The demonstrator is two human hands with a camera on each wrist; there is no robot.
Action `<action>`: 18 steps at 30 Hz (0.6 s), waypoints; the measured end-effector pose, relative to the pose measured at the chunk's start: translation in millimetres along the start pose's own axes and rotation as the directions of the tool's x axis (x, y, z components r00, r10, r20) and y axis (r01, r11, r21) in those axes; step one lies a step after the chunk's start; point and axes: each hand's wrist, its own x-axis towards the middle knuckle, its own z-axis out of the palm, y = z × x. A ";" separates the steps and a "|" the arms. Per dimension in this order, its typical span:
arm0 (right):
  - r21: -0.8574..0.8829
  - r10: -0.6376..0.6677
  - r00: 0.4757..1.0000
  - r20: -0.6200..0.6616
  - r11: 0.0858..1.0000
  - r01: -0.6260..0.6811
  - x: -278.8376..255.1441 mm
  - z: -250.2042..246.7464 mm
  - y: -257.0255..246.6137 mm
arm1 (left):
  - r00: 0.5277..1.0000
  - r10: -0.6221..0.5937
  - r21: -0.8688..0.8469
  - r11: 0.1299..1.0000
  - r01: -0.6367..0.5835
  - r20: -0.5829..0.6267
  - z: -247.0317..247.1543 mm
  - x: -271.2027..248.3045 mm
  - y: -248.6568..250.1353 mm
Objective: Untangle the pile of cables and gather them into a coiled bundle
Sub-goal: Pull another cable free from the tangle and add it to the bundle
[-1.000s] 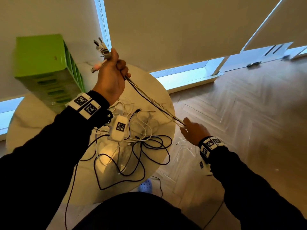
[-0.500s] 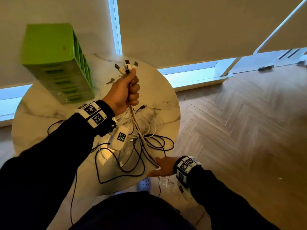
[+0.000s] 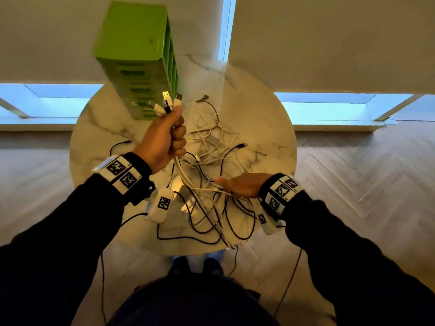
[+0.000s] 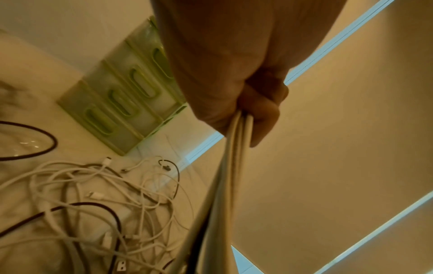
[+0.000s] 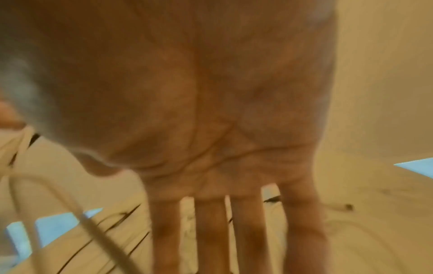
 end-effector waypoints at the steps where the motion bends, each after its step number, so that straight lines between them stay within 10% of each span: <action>1: -0.060 -0.021 0.997 -0.078 0.998 0.016 16.4 3.1 -3.9 | 1.000 0.005 -0.007 1.000 -0.005 -0.020 -2.3 -2.8 -2.9; 6: -0.005 0.057 0.909 -0.413 0.998 -0.065 76.1 14.2 -5.3 | 0.997 0.016 0.034 0.999 -0.013 -0.075 0.8 -16.5 -15.2; 15: 0.068 0.095 0.897 -0.431 0.995 -0.073 95.1 -6.5 10.4 | 0.996 -0.009 0.048 0.999 0.014 -0.092 0.4 -28.6 -38.7; 18: 0.131 0.087 0.816 -0.571 0.991 -0.014 78.3 -23.5 12.3 | 0.995 0.000 0.062 0.998 0.006 -0.100 -1.6 -28.4 -41.9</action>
